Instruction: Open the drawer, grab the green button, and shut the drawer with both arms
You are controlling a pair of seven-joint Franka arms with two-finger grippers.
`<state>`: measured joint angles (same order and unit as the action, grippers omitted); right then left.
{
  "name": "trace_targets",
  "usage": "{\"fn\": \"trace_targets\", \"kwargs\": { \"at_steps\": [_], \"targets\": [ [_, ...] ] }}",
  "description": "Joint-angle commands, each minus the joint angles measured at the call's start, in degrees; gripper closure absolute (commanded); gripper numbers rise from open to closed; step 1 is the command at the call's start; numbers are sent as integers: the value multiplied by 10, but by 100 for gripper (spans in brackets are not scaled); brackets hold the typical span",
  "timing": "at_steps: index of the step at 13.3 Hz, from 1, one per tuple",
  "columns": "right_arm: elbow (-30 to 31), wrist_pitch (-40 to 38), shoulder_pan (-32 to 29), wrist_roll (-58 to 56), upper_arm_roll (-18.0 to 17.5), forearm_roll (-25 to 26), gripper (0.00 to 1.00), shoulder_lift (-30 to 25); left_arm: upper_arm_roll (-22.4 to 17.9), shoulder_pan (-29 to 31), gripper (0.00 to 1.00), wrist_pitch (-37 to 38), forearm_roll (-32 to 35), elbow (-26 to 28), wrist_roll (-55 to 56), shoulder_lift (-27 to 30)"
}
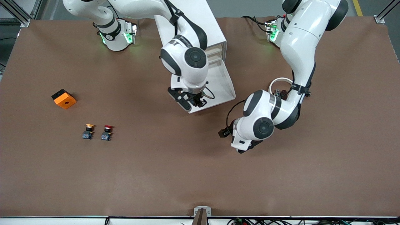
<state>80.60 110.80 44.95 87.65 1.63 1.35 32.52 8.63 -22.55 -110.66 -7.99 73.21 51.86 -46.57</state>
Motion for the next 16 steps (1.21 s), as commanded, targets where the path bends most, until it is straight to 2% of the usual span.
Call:
{"fn": "trace_targets", "kwargs": {
  "at_steps": [1, 5, 8, 9, 13, 16],
  "targets": [
    [-2, -53, -49, -108, -6, -9, 100, -41, 1, -25, 0, -17, 64, 25, 4, 18],
    [2, -149, -154, -336, -2, -8, 100, -98, 1, -46, 0, -17, 66, 30, 24, 10],
    [9, -144, -225, -479, -2, -7, 100, -101, 2, -52, 0, -58, 66, 59, 45, 13],
    [17, -116, -246, -523, -3, -8, 100, -99, 6, -53, 0, -60, 63, 61, 60, 12],
    [130, 61, -303, -662, -4, -9, 100, -97, 39, -43, 0, -59, 58, 75, 90, 11],
    [166, 149, -312, -684, -5, -10, 100, -65, 62, -43, 0, -47, 48, 76, 93, 12]
  ]
}}
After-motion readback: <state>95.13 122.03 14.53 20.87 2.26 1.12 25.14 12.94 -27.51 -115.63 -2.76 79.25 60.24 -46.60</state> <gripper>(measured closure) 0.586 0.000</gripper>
